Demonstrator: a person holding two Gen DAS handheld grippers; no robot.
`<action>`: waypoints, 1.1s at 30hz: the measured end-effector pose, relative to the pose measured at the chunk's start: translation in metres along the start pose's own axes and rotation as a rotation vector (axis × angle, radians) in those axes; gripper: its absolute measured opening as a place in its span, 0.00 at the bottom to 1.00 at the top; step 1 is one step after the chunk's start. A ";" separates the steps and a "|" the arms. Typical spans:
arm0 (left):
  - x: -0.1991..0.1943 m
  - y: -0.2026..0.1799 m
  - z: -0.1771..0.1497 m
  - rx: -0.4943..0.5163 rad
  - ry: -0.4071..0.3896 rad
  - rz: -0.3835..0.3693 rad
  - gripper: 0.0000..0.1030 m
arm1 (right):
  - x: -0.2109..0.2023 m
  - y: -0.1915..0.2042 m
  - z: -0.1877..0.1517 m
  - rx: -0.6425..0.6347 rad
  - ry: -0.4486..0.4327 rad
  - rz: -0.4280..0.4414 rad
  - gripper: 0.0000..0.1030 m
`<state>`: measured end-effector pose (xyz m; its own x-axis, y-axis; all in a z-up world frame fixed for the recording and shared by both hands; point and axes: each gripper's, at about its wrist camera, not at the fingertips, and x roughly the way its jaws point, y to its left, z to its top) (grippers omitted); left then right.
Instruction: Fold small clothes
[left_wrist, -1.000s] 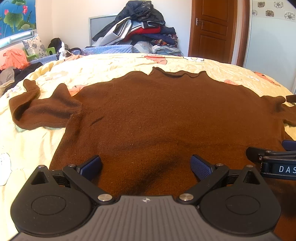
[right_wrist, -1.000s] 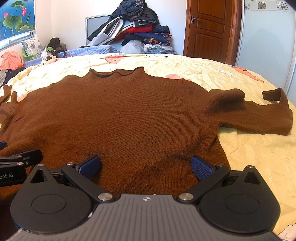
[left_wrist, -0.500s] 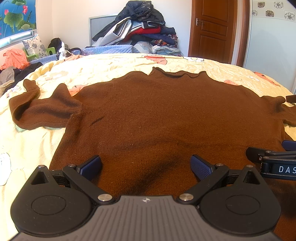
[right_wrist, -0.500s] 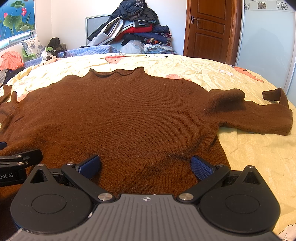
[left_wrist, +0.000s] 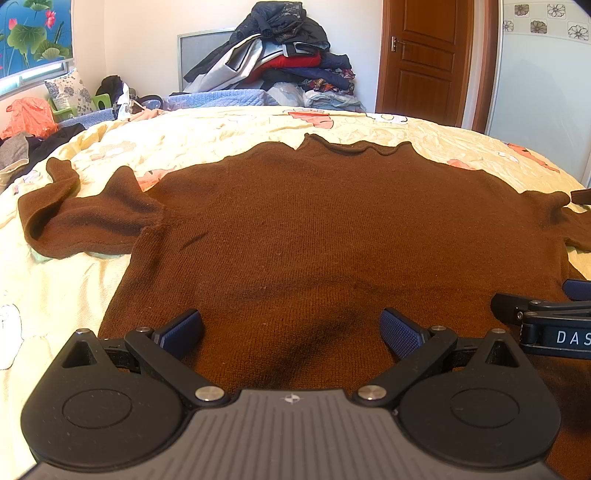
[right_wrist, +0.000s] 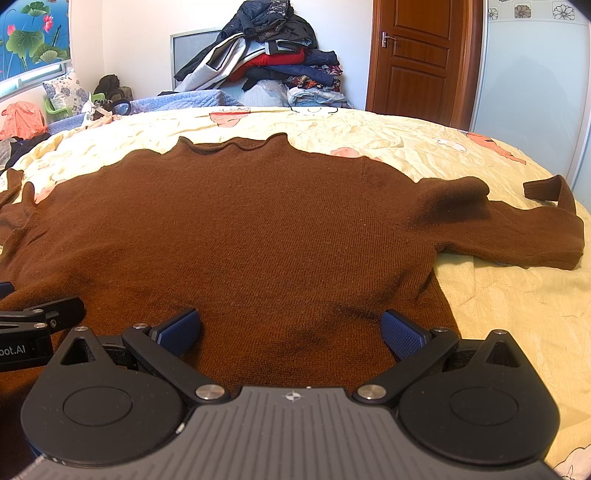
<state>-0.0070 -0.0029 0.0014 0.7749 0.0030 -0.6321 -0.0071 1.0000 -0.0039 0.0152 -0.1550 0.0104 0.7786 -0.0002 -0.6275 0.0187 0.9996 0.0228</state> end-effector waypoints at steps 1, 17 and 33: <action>0.001 0.003 0.000 -0.001 0.000 -0.001 1.00 | 0.000 0.000 0.000 0.000 0.000 0.000 1.00; 0.000 0.003 0.000 -0.002 -0.001 -0.002 1.00 | 0.000 0.000 0.000 0.000 0.000 0.000 1.00; 0.001 0.003 0.000 -0.002 -0.001 -0.002 1.00 | 0.000 0.000 0.001 -0.001 0.001 -0.001 1.00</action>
<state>-0.0068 0.0006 0.0008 0.7756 0.0009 -0.6313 -0.0070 1.0000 -0.0071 0.0161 -0.1551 0.0107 0.7778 -0.0008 -0.6285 0.0184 0.9996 0.0215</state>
